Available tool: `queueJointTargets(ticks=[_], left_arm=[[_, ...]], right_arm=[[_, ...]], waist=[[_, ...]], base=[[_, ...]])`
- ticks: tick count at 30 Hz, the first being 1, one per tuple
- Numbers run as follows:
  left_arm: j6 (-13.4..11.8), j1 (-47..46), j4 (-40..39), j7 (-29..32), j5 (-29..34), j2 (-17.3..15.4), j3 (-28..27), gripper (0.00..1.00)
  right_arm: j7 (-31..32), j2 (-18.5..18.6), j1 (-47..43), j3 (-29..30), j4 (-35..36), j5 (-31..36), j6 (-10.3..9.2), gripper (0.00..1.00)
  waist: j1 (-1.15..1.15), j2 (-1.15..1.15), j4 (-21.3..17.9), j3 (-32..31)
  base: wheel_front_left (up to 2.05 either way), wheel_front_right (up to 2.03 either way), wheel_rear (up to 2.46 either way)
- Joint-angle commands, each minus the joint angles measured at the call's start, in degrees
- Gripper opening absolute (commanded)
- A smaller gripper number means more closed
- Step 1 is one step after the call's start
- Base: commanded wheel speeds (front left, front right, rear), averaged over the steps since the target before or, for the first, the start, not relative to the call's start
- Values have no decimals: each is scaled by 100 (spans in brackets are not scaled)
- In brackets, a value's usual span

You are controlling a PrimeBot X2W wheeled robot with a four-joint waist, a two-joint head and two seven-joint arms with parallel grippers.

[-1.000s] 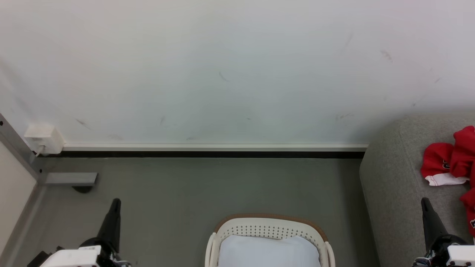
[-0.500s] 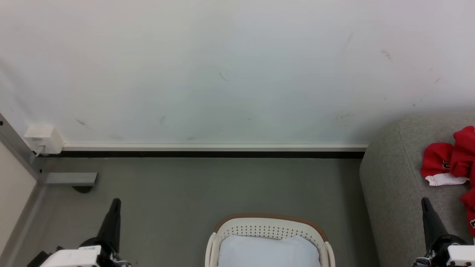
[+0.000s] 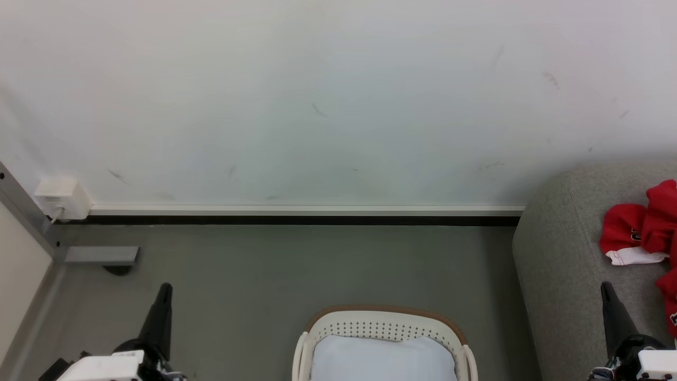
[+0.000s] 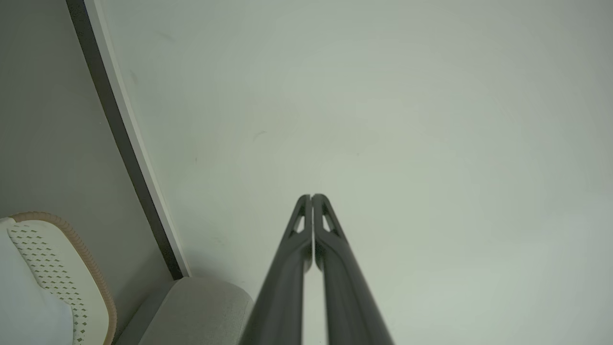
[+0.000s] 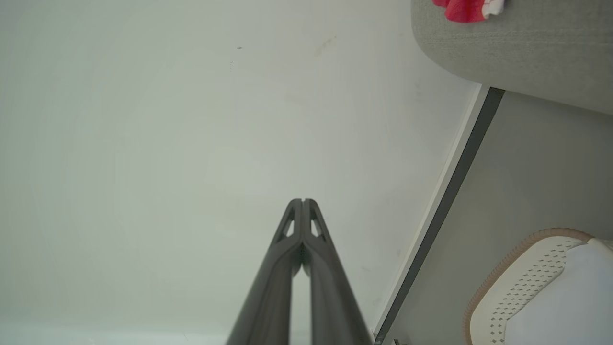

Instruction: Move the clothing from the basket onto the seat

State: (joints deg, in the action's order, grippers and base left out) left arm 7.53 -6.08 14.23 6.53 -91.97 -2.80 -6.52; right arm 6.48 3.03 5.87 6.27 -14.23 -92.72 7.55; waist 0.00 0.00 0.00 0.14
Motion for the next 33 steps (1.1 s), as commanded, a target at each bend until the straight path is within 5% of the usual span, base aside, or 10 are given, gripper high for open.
queueJointTargets(ticks=[1, 33], left_arm=[[-8, -52, -18, 25, -75, -13, -15, 0], [-8, -52, -19, 25, -76, -14, -13, 0]], right_arm=[[1, 7, 80, 27, 27, 28, -12, 0], [13, -1, 82, 35, 26, 41, -12, 0]], waist=[[0, 0, 0, 0], [0, 0, 0, 0]], base=[[0, 0, 0], [0, 0, 0]])
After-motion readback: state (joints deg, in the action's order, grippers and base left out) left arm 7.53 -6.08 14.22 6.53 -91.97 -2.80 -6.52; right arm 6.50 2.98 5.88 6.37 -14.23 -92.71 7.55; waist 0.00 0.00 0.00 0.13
